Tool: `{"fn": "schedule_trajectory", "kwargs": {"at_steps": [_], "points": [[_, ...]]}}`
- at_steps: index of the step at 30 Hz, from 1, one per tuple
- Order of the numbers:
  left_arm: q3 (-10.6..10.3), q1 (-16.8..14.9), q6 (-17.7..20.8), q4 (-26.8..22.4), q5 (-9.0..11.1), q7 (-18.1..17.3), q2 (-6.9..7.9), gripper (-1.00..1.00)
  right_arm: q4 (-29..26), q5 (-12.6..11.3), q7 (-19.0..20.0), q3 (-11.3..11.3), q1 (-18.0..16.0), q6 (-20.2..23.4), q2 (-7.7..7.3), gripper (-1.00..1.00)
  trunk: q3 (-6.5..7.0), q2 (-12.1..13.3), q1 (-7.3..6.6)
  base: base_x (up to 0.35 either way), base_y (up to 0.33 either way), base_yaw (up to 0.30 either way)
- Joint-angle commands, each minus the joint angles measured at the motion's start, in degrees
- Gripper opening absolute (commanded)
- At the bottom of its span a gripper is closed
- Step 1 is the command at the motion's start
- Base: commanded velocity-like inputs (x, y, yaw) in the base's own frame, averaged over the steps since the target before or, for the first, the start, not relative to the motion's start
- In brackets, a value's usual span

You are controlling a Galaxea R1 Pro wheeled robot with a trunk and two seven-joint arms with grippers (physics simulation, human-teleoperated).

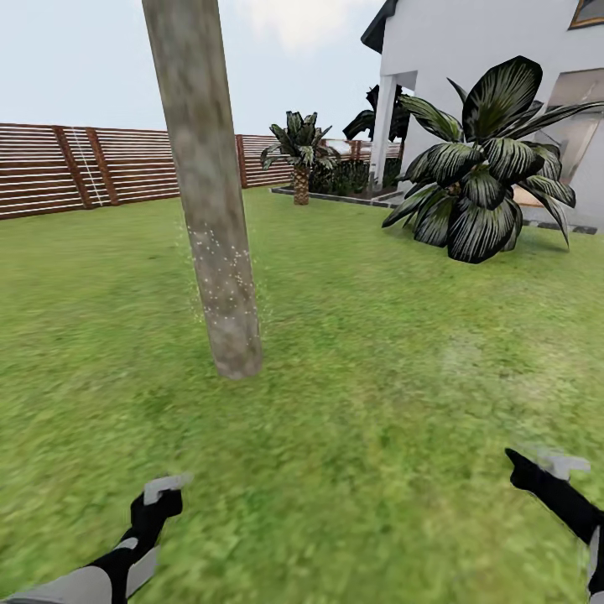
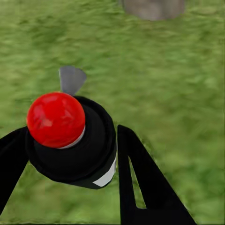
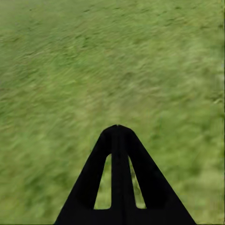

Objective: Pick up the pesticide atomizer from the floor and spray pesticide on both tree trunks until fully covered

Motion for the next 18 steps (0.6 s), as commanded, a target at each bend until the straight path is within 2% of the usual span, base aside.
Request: {"fn": "schedule_trajectory", "kwargs": {"at_steps": [1,3,4,6,9,10,13,15,16,18], "points": [[-0.5,0.6,-0.3,0.0,2.3,0.3,0.61,-1.0,0.0,0.0,-0.6,-4.2,0.0,-0.8,0.02,-1.0,0.01,0.0,0.0,0.0,0.0,0.0],[-0.5,2.6,-0.6,0.0,9.4,0.7,1.15,-1.0,0.2,0.0,-1.1,-10.1,0.0,-1.4,0.22,-1.0,0.01,0.0,0.0,0.0,0.0,0.0],[-0.4,3.7,-0.7,0.0,12.4,0.7,1.22,-1.0,0.5,0.0,-1.2,-12.1,0.0,-1.6,0.23,1.0,0.01,0.0,0.0,0.0,0.0,0.0],[-0.4,5.2,-0.9,0.0,14.9,1.6,1.33,-1.0,1.8,0.0,-1.3,-15.6,0.1,-3.3,0.2,1.0,0.01,0.0,0.0,0.0,0.0,0.0],[-0.4,5.9,-1.9,0.0,15.8,5.5,1.31,-1.0,2.8,0.0,-1.5,-19.1,0.1,-9.6,0.21,1.0,0.01,0.0,0.0,0.0,0.0,0.0],[-0.5,6.0,-2.5,0.0,15.9,7.8,1.27,-1.0,2.9,0.0,-3.1,-20.7,0.1,-13.8,0.3,1.0,0.01,0.0,0.0,0.0,0.0,0.0],[-0.4,6.1,-3.0,0.0,16.0,10.0,1.27,-1.0,3.2,1.0,-10.8,-22.1,0.1,-17.8,0.59,1.0,0.01,0.0,0.0,0.0,0.0,0.0],[-0.5,6.1,-3.1,0.0,16.0,10.5,1.27,-1.0,3.5,5.0,-13.8,-22.5,0.1,-18.8,0.69,1.0,0.01,0.0,0.0,0.0,0.0,0.0],[-0.5,6.1,-3.1,0.0,16.0,10.6,1.25,-1.0,4.4,8.0,-14.5,-22.6,0.1,-19.0,0.72,1.0,0.01,0.0,0.0,0.0,0.0,0.0],[-0.5,6.2,-3.1,0.0,15.9,10.7,1.27,-1.0,6.8,10.8,-15.0,-22.6,0.1,-19.2,0.73,1.0,0.01,0.0,0.0,0.0,0.0,0.0]]}}
